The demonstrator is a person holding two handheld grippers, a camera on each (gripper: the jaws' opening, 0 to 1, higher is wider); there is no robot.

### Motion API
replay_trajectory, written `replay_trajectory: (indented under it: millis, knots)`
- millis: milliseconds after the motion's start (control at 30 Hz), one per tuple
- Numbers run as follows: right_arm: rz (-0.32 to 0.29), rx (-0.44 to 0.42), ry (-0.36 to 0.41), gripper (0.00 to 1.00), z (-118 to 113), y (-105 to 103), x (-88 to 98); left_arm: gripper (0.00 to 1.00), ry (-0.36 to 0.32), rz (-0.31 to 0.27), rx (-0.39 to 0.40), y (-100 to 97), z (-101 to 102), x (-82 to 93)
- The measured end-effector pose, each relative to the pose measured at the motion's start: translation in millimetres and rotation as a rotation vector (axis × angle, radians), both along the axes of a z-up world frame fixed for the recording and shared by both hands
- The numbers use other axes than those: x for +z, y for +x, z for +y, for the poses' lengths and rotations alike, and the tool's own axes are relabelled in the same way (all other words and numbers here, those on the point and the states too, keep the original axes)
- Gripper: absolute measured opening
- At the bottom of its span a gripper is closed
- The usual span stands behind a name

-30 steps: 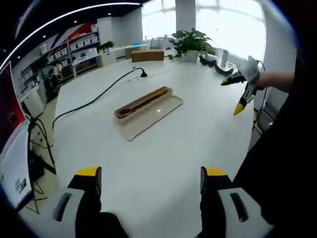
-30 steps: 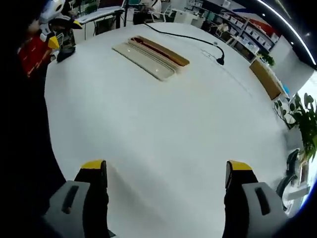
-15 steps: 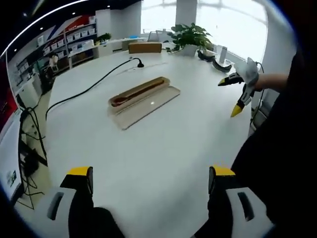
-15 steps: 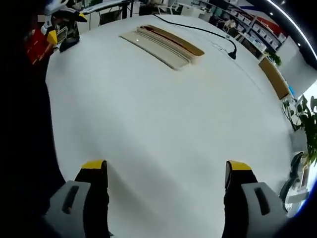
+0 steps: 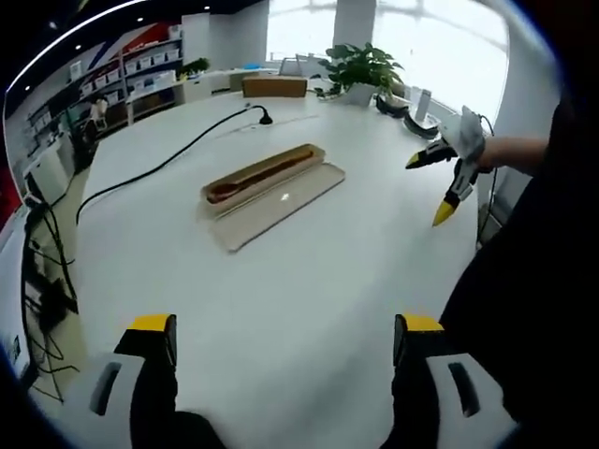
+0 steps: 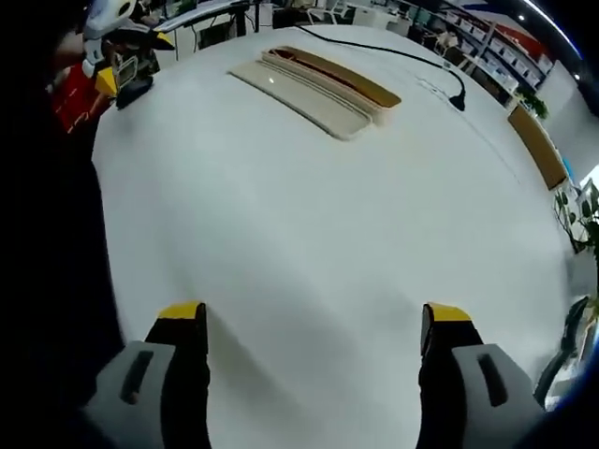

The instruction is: Arrange the utensils inside the cutlery case until each visible utensil rests in its matching compartment.

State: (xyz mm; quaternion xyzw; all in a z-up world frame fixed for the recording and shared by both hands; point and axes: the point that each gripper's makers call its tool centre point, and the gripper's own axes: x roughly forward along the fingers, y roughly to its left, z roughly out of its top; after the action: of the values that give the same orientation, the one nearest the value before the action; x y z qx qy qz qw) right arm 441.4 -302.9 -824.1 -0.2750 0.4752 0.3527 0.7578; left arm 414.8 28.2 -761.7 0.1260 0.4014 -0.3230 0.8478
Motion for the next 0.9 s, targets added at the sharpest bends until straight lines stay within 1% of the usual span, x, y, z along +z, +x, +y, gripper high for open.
replay_trajectory:
  millis: [100, 367, 533, 667, 733, 767, 900]
  knots:
    - [0.009, 0.025, 0.005, 0.94, 6.1, 4.4, -0.7, 0.98, 0.001, 0.008, -0.009, 3.3, -2.3, -3.2]
    - [0.04, 0.093, 0.009, 0.91, 22.4, 19.0, -3.0, 0.97, 0.007, 0.005, -0.052, 23.8, -11.8, -7.6]
    - [0.039, 0.134, 0.005, 0.89, 32.0, 34.3, -2.3, 0.97, 0.041, 0.007, -0.099, 40.5, -14.5, -16.5]
    - [0.04, 0.162, 0.004, 0.87, 41.1, 47.8, -2.0, 0.97, 0.041, 0.013, -0.117, 50.7, -18.5, -22.0]
    - [0.04, 0.18, 0.005, 0.87, 46.8, 53.7, -1.9, 0.97, 0.071, 0.006, -0.136, 55.7, -18.6, -25.6]
    - [0.042, 0.188, 0.005, 0.87, 49.0, 55.6, -2.0, 0.97, 0.086, -0.003, -0.16, 58.3, -20.3, -26.0]
    - [0.041, 0.234, 0.003, 0.87, 59.6, 64.5, -1.8, 0.97, 0.065, 0.002, -0.165, 67.7, -26.7, -27.9]
